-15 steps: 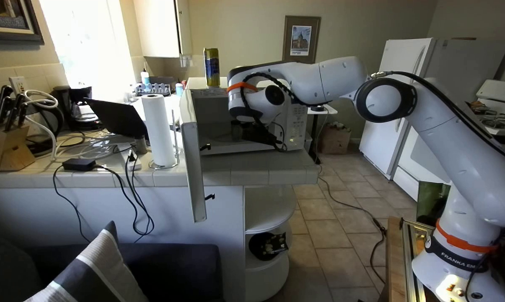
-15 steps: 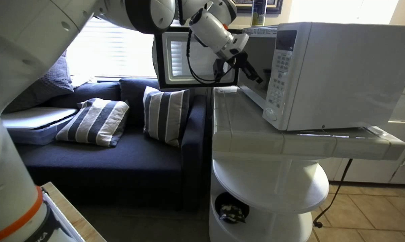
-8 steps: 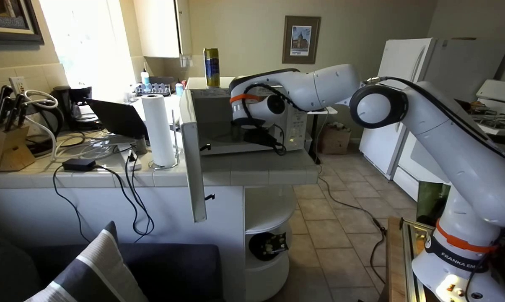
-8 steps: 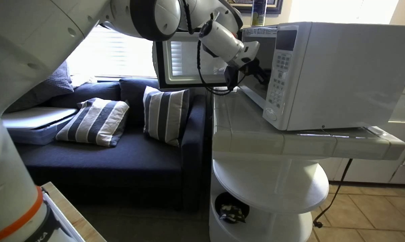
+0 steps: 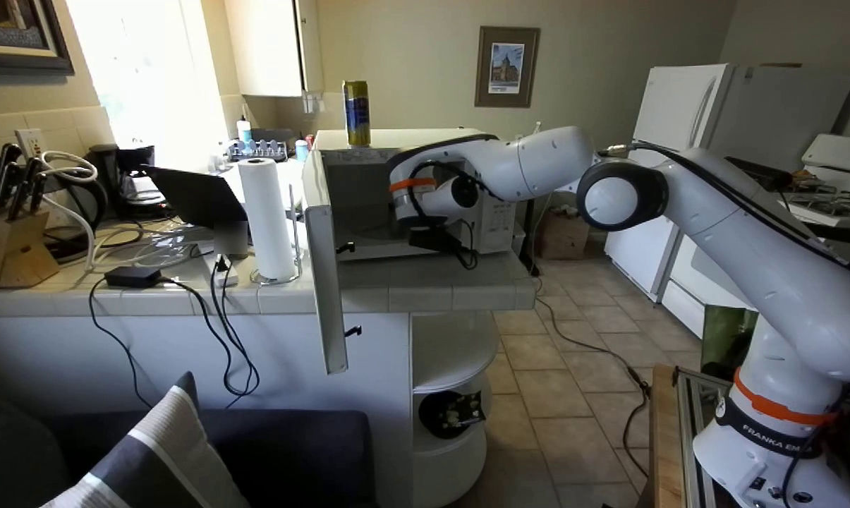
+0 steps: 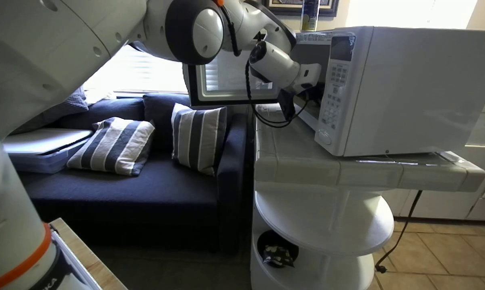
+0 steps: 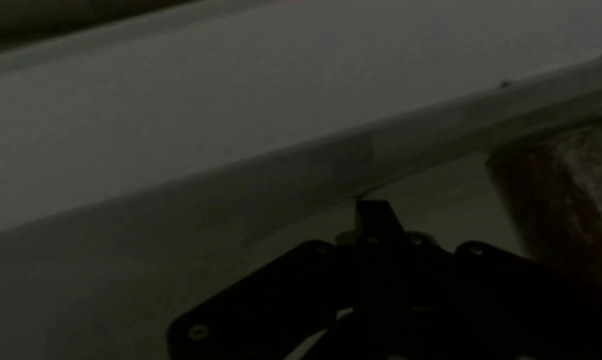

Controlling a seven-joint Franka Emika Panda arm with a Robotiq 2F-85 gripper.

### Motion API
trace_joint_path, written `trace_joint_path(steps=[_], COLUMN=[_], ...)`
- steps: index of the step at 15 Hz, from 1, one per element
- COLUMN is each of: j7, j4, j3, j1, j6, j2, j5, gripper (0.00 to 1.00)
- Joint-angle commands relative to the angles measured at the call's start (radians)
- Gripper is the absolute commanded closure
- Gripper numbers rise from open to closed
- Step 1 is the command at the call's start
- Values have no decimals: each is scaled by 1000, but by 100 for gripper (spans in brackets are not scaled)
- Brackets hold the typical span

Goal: Rotate the microwave plate

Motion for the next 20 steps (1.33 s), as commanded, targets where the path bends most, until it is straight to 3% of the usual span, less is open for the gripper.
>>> trace_joint_path(steps=[1, 9, 20], j7=[32, -16, -29], j4=[54, 20, -2], j3=[-22, 16, 120], j1=[8, -1, -8], j6=[-32, -19, -28], j2=[48, 24, -8], j5=[-37, 7, 30], gripper=[100, 100, 100])
